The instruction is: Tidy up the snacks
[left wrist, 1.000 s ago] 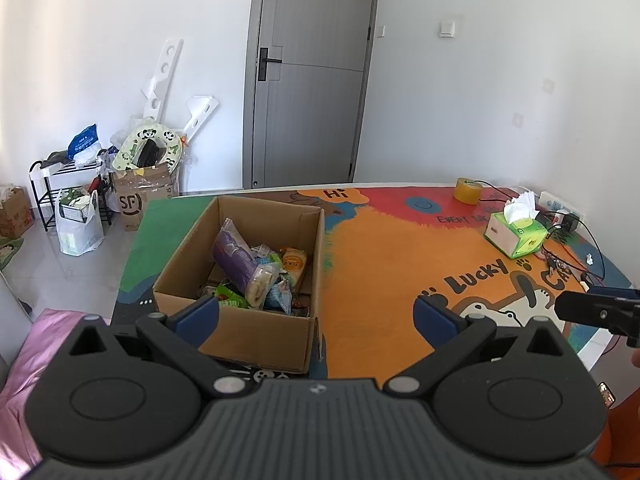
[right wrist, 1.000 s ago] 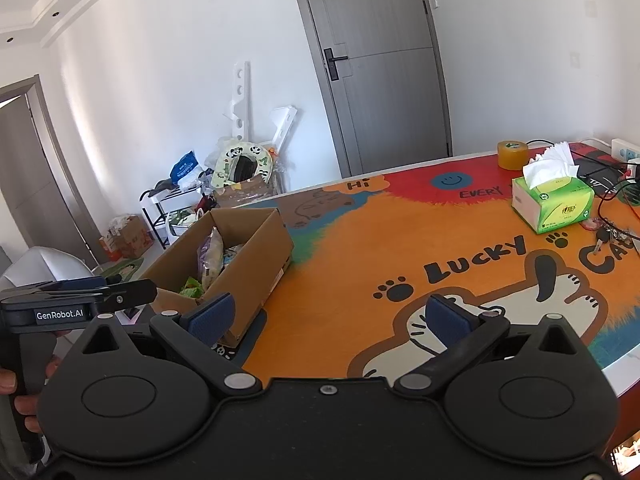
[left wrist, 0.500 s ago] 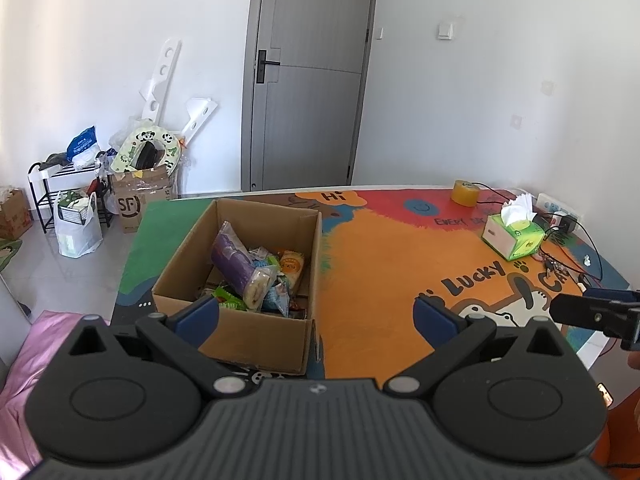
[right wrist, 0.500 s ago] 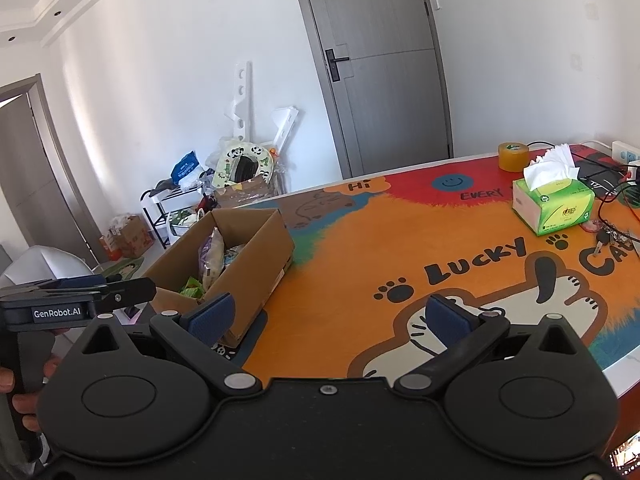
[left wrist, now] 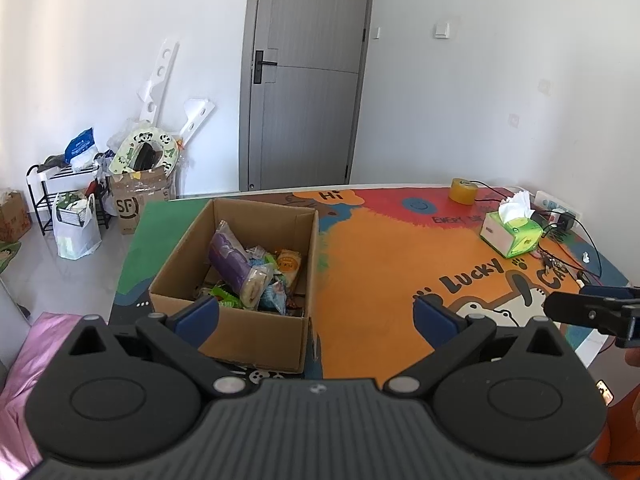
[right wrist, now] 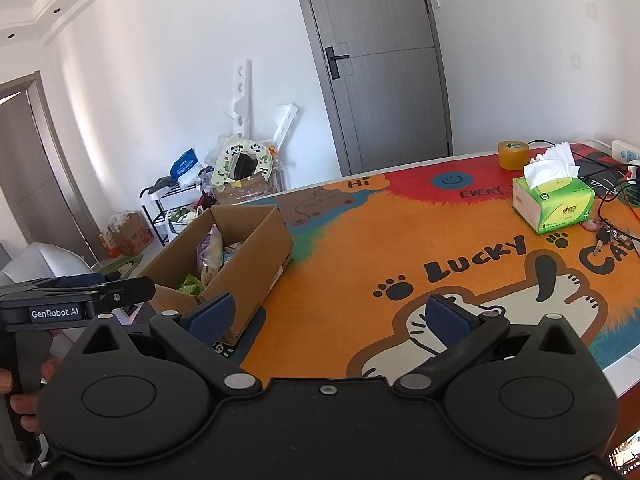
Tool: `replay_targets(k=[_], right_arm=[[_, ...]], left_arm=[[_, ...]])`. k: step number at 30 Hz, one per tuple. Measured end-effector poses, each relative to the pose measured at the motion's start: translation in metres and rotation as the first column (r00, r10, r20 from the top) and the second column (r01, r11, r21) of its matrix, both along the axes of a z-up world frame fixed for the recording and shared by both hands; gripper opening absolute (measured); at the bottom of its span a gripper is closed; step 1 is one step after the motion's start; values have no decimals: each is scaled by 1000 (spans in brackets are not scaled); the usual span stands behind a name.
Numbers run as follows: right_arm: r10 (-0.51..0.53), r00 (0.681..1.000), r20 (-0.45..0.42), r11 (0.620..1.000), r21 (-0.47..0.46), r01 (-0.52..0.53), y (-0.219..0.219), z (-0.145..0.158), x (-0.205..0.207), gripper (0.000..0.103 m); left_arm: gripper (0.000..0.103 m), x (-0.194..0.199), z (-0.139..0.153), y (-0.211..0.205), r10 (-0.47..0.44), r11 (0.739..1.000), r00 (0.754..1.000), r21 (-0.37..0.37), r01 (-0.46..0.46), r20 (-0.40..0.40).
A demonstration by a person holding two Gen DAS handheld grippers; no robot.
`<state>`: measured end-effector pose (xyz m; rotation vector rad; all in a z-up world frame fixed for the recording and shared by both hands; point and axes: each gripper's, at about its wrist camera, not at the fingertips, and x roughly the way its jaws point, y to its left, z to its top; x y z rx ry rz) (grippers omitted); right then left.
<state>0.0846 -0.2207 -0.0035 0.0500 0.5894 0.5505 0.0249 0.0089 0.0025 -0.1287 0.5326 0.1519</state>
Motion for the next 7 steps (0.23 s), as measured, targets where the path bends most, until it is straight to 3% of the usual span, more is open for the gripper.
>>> replay_targets(k=[7], right_arm=[[3,1000,2,1000,-4,-3,0,-2,0,103]], left_arm=[[103,0,1,0,-3,1000,1000,-1,3,2]])
